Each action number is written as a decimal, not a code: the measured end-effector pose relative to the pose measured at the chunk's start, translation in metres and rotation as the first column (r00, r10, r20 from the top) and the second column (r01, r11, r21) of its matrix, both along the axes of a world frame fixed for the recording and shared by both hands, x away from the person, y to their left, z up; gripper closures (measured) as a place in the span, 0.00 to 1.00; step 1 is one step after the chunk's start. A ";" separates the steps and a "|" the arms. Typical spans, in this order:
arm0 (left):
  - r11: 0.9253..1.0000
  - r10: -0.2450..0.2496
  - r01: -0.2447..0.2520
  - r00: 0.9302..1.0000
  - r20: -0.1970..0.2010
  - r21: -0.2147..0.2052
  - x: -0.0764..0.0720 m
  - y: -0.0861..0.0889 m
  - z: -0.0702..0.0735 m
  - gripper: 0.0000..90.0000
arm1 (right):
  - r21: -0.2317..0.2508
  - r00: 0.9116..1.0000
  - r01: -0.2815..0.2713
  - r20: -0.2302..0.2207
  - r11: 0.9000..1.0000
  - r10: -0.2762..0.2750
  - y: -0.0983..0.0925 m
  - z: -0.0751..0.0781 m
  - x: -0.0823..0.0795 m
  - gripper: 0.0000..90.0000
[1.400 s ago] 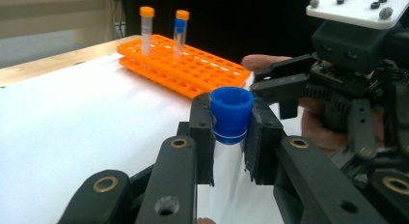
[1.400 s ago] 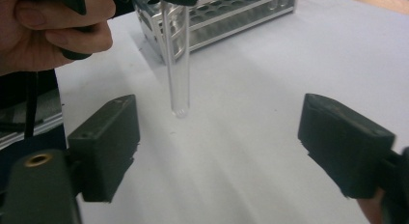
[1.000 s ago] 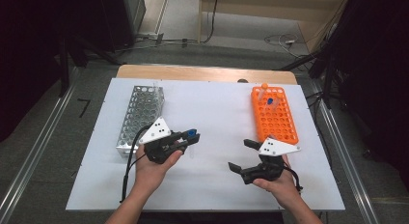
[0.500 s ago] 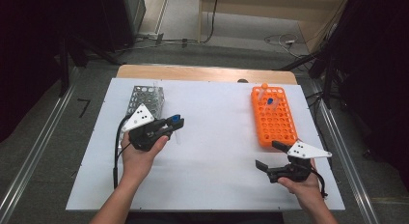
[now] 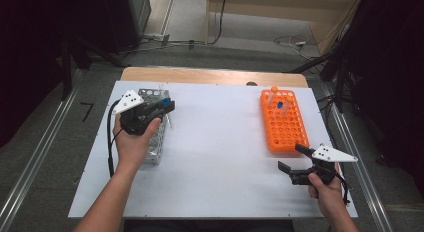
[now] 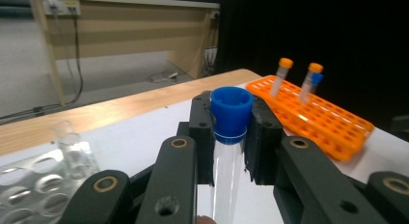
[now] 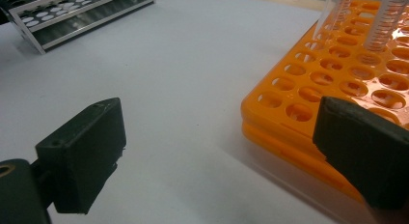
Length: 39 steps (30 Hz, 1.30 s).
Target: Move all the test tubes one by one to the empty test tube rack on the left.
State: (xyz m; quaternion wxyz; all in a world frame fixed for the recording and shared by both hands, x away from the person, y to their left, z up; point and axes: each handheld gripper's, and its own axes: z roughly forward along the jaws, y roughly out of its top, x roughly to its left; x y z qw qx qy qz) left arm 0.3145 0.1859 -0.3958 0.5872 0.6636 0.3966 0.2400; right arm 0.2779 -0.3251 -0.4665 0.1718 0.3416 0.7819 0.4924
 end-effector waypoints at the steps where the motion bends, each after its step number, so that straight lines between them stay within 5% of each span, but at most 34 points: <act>1: 1.000 0.010 -0.010 1.000 0.001 0.003 0.002 0.002 0.000 0.85 | 0.000 1.000 0.000 -0.002 1.000 0.000 0.000 0.000 0.000 0.03; 12: 0.992 0.123 -0.123 0.992 0.006 -0.001 0.031 0.019 -0.001 0.85 | 0.016 1.000 0.009 -0.010 1.000 -0.008 -0.002 -0.002 0.002 0.03; 27: 0.971 0.238 -0.238 0.971 0.000 -0.030 0.063 0.028 -0.014 0.85 | 0.019 1.000 -0.001 -0.011 1.000 0.001 -0.001 -0.005 0.003 0.03; 39: 0.954 0.296 -0.295 0.955 -0.016 0.058 0.074 0.022 -0.024 0.85 | 0.013 1.000 -0.009 -0.010 1.000 0.009 0.001 -0.006 0.003 0.03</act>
